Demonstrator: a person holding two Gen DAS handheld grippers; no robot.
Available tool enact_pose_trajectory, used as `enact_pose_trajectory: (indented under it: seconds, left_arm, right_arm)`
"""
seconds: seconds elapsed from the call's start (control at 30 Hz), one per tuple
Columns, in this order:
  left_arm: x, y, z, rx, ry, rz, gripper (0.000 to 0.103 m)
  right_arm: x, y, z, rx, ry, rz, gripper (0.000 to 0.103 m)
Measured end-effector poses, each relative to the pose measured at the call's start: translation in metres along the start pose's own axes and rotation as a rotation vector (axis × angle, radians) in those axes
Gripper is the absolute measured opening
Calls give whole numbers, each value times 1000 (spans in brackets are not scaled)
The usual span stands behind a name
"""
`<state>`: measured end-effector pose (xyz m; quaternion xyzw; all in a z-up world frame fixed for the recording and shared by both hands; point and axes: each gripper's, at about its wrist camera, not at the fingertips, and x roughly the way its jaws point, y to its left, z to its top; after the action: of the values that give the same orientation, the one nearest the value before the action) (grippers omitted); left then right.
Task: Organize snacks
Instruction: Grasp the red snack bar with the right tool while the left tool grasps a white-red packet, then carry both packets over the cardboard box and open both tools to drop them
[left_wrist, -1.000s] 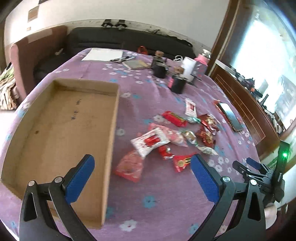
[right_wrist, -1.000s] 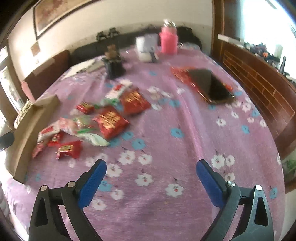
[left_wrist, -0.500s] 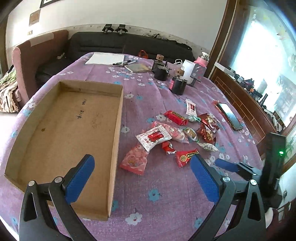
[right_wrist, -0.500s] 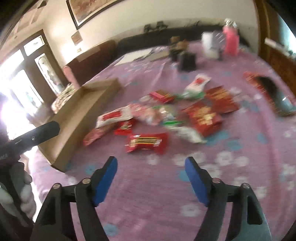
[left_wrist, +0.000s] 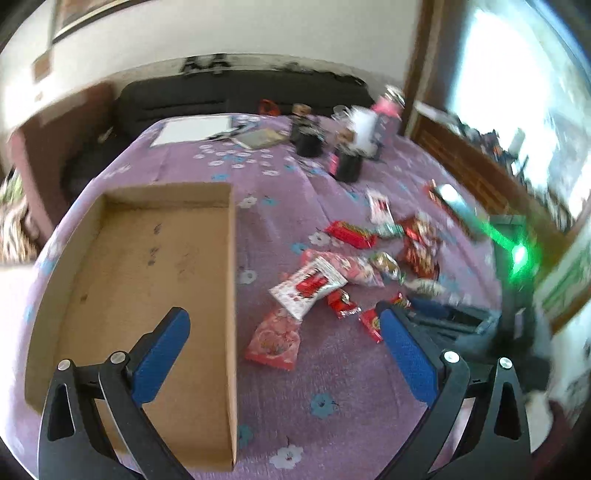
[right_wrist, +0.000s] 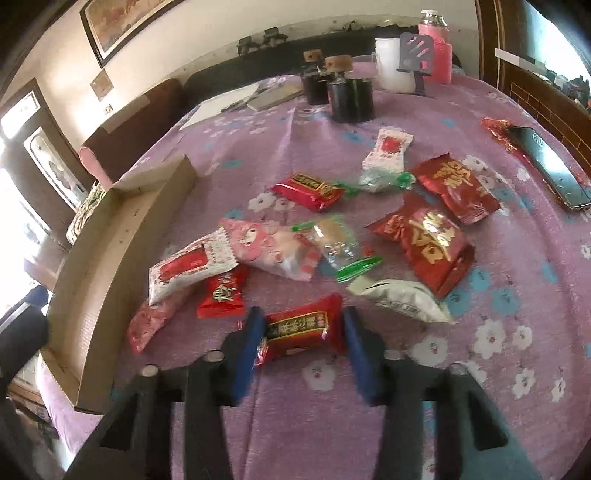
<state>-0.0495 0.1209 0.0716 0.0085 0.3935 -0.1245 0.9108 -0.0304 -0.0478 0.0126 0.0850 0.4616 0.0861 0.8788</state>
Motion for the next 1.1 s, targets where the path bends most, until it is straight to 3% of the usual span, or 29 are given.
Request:
enact_pose_trajectory:
  seconds: [0.2, 0.33, 0.5, 0.57, 0.67, 0.7, 0.9, 1.1]
  left_arm:
    - [28, -30, 13, 212, 51, -10, 76]
    - [49, -38, 22, 288, 97, -29, 75]
    - [69, -46, 17, 384, 148, 33, 75]
    - [74, -44, 15, 388, 168, 29, 72]
    - [83, -41, 13, 378, 222, 17, 32]
    - [84, -41, 13, 374, 219, 30, 28]
    - [70, -32, 16, 285, 196, -9, 9]
    - [35, -24, 11, 185, 132, -85, 9]
  right_arm:
    - [-14, -21, -10, -17, 2, 13, 40]
    - [-21, -37, -18, -9, -9, 38, 40]
    - [-23, -43, -19, -17, -18, 61, 40]
    - [-23, -42, -20, -23, -21, 62, 40]
    - [-23, -42, -21, -23, -25, 68, 41]
    - [-23, -42, -21, -24, -26, 69, 41]
    - [-25, -42, -23, -18, -31, 70, 38]
    - [-45, -40, -31, -10, -61, 100, 37]
